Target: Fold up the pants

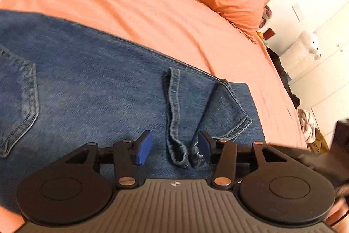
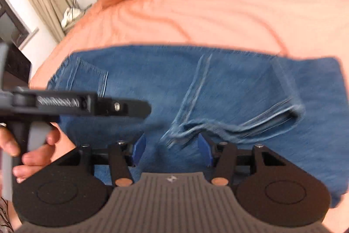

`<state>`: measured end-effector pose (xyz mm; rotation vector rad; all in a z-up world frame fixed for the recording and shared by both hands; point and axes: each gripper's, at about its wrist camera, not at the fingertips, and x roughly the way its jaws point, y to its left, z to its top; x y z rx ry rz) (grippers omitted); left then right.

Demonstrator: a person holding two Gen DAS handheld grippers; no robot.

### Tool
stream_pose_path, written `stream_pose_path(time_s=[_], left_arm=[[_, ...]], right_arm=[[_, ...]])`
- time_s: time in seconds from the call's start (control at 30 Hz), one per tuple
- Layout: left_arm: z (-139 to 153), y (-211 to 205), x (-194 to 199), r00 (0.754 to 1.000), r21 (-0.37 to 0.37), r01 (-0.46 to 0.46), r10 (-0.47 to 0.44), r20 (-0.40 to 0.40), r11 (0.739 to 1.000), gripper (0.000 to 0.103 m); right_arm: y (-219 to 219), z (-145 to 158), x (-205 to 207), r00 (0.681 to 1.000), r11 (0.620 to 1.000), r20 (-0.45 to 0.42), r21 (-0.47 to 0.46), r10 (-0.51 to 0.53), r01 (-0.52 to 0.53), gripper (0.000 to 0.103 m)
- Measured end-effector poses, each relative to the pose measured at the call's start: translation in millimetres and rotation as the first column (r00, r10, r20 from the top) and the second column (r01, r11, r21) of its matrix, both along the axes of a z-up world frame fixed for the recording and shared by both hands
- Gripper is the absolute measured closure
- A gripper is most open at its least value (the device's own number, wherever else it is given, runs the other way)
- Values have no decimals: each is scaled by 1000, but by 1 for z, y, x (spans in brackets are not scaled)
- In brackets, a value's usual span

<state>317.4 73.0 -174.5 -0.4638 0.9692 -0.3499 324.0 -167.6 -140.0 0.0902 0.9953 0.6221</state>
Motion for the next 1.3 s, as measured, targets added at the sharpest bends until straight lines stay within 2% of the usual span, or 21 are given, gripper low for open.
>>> stream_pose_path(time_s=[0.07, 0.1, 0.23, 0.27, 0.33, 0.4, 0.47, 0.63, 0.77, 0.87, 0.9, 0.97, 1.1, 1.17, 1.23, 1.27, 1.3], left_arm=[[0, -5, 5, 1000, 35, 9, -9, 5, 999, 47], [0, -8, 8, 1000, 60, 17, -18, 5, 998, 47], [1, -20, 19, 999, 170, 45, -48, 13, 984, 47], [1, -23, 22, 998, 180, 54, -58, 14, 982, 47], [1, -26, 27, 998, 191, 63, -68, 18, 980, 47], [1, -27, 30, 997, 193, 68, -74, 25, 979, 47], [1, -25, 32, 997, 184, 66, -73, 36, 981, 47], [3, -14, 32, 995, 117, 53, -62, 76, 992, 47], [4, -6, 31, 995, 66, 59, -64, 73, 996, 45], [1, -12, 35, 994, 66, 84, -88, 61, 994, 35], [-1, -16, 37, 994, 68, 93, -97, 56, 993, 29], [-7, -24, 40, 994, 78, 88, -93, 52, 993, 24], [-25, -34, 52, 998, 91, 49, -52, 26, 995, 24], [-32, -37, 59, 999, 97, 33, -36, 33, 995, 24], [-37, -41, 65, 999, 99, 16, -20, 38, 995, 27], [-38, -44, 67, 999, 108, 13, -18, 42, 994, 35], [-38, -49, 69, 999, 124, 17, -23, 43, 992, 52]], right_arm=[[-23, 9, 3, 999, 999, 20, -20, -35, 36, 56], [-34, 13, 7, 998, 997, 35, -54, -50, 52, 65], [-60, 5, 31, 992, 954, 91, -279, -89, 111, 84], [-63, -2, 39, 993, 940, 85, -325, -77, 101, 92], [-67, -15, 48, 997, 919, 68, -390, -34, 57, 94], [-55, -25, 51, 996, 909, 68, -417, 51, -18, 97], [-46, -28, 55, 991, 920, 67, -385, 112, -78, 103], [-4, -15, 65, 976, 959, 125, -245, 177, -142, 103], [8, 4, 64, 967, 977, 174, -131, 187, -166, 101], [9, 13, 58, 964, 979, 202, -138, 174, -148, 99], [8, 16, 56, 965, 979, 206, -154, 165, -134, 99], [0, 18, 52, 968, 977, 210, -191, 137, -97, 98], [-45, 13, 26, 973, 971, 227, -240, 51, 5, 96], [-73, 8, 9, 972, 964, 232, -250, -28, 87, 95], [-100, 4, -4, 965, 961, 233, -216, -119, 171, 94], [-113, 3, -12, 958, 958, 233, -191, -167, 213, 90], [-124, 1, -18, 950, 952, 233, -171, -210, 253, 88]])
